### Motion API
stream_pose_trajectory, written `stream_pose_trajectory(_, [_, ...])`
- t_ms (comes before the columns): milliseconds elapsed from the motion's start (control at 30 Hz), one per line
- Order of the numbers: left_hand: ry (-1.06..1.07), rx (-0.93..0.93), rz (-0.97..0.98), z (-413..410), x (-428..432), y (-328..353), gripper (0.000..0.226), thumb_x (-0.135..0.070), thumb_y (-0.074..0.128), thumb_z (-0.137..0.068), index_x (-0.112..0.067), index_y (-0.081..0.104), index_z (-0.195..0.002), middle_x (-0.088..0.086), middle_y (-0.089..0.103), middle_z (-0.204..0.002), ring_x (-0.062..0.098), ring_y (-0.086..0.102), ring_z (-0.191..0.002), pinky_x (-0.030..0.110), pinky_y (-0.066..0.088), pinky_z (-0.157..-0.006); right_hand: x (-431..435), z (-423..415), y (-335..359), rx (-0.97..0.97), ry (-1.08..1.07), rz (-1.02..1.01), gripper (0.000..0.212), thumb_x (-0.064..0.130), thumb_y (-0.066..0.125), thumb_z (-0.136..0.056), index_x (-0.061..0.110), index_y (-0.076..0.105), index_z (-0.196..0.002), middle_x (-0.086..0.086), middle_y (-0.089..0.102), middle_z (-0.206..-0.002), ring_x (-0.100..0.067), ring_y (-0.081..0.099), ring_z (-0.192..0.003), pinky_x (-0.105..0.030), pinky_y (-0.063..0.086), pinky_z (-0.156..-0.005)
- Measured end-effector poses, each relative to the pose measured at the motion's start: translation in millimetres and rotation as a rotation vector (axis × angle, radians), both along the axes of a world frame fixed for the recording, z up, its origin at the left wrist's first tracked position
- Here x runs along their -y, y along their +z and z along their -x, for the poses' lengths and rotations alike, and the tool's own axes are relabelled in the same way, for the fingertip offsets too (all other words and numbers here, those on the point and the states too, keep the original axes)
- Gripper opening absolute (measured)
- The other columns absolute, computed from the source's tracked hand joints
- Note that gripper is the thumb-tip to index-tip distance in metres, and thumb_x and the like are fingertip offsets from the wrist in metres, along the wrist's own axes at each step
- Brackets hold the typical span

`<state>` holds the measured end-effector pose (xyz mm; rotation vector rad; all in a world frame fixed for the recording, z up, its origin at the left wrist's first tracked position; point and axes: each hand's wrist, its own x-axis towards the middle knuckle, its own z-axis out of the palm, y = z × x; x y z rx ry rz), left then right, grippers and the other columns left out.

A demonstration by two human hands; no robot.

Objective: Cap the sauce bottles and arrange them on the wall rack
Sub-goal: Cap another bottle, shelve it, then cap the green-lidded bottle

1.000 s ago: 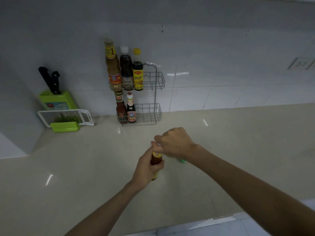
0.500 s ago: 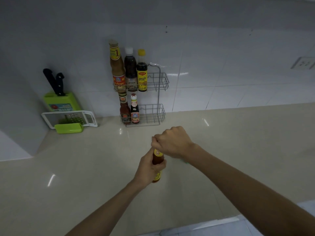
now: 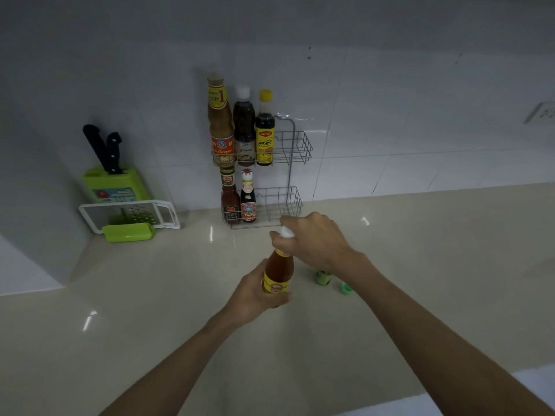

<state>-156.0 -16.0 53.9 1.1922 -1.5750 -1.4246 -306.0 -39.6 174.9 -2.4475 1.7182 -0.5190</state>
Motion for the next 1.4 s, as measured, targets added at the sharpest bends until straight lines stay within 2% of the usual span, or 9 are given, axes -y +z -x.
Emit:
stream_pose_trajectory(133, [0.134,0.024,0.072,-7.0,12.0,-15.1,0.053,-0.024,0.085,-0.062,-0.033,0.061,-0.108,0.001,0.071,-0.093,0.015,0.065,-0.082,0.036,0.057,-0.07,-1.1,-4.4,-19.1,0.348,-0.1,-0.032,0.039,0.056,0.064,-0.079,0.023,0.044,-0.078,0.006,0.052,-0.062,-0.011,0.049,-0.057,-0.022,0.039,-0.051])
stream_pose_trajectory(267, [0.184,0.101,0.136,-2.2,28.1,-18.5,0.048,-0.027,0.086,-0.06,-0.027,0.062,-0.101,-0.005,0.072,-0.088,0.006,0.067,-0.079,0.023,0.056,-0.069,-1.2,-5.8,-50.5,0.591,-0.218,-0.218,0.037,0.042,0.081,-0.069,0.022,0.056,-0.089,0.01,0.064,-0.082,-0.004,0.06,-0.075,-0.007,0.043,-0.059])
stream_pose_trajectory(433, [0.071,0.166,0.11,-12.3,86.5,-16.1,0.072,-0.036,0.087,-0.058,-0.028,0.053,-0.12,-0.005,0.068,-0.112,0.005,0.064,-0.099,0.025,0.052,-0.083,53.6,-3.4,-57.8,0.624,-0.194,-0.229,0.032,0.039,0.078,-0.074,0.024,0.057,-0.094,0.006,0.067,-0.09,-0.01,0.063,-0.076,-0.022,0.05,-0.066])
stream_pose_trajectory(533, [0.002,0.353,0.094,-16.5,138.7,-13.4,0.098,-0.035,0.083,-0.067,-0.02,0.026,-0.146,0.0,0.039,-0.149,0.014,0.039,-0.136,0.022,0.031,-0.106,105.3,6.5,-68.7,0.659,-0.242,-0.13,0.033,0.037,0.075,-0.077,0.021,0.056,-0.099,0.002,0.066,-0.092,-0.017,0.065,-0.082,-0.028,0.053,-0.067])
stream_pose_trajectory(667, [0.059,0.483,0.111,-21.2,182.7,-21.9,0.099,-0.043,0.067,-0.081,-0.021,0.001,-0.151,0.002,0.006,-0.16,0.022,0.009,-0.148,0.03,0.015,-0.117,172.8,12.0,-90.4,0.772,-0.292,-0.073,0.031,0.029,0.076,-0.076,0.018,0.055,-0.096,0.0,0.064,-0.09,-0.018,0.064,-0.086,-0.038,0.055,-0.075])
stream_pose_trajectory(733, [0.065,0.581,0.094,-24.0,191.6,-33.5,0.101,-0.049,0.06,-0.084,-0.019,-0.011,-0.149,0.005,-0.014,-0.159,0.022,-0.014,-0.147,0.038,0.001,-0.119,188.8,9.4,-102.4,0.825,-0.267,-0.047,0.029,0.023,0.075,-0.079,0.016,0.054,-0.097,-0.001,0.063,-0.092,-0.016,0.061,-0.087,-0.029,0.053,-0.075])
stream_pose_trajectory(867, [0.032,0.737,0.134,-23.4,199.0,-54.5,0.102,-0.054,0.052,-0.087,-0.009,-0.018,-0.147,0.009,-0.025,-0.156,0.021,-0.025,-0.143,0.039,-0.007,-0.117,208.6,4.1,-132.6,0.823,-0.267,0.005,0.032,0.023,0.074,-0.08,0.011,0.054,-0.102,-0.003,0.062,-0.096,-0.011,0.057,-0.087,-0.007,0.043,-0.068])
stream_pose_trajectory(1033, [-0.026,0.84,0.149,-30.9,213.6,-67.2,0.103,-0.059,0.047,-0.086,-0.009,-0.02,-0.147,0.008,-0.024,-0.157,0.02,-0.025,-0.143,0.038,-0.009,-0.116,232.9,-15.1,-144.3,0.759,-0.244,-0.033,0.033,0.028,0.072,-0.082,0.013,0.053,-0.104,0.0,0.059,-0.094,-0.018,0.057,-0.091,-0.03,0.049,-0.075])
stream_pose_trajectory(1400, [-0.104,0.869,0.153,-36.4,215.0,-73.8,0.102,-0.059,0.047,-0.086,-0.009,-0.018,-0.147,0.007,-0.025,-0.156,0.019,-0.021,-0.145,0.04,-0.005,-0.118,269.8,-28.3,-153.3,0.389,-0.273,-0.104,0.045,0.047,0.068,-0.081,0.012,0.051,-0.103,-0.011,0.071,-0.098,-0.033,0.065,-0.091,-0.036,0.05,-0.068])
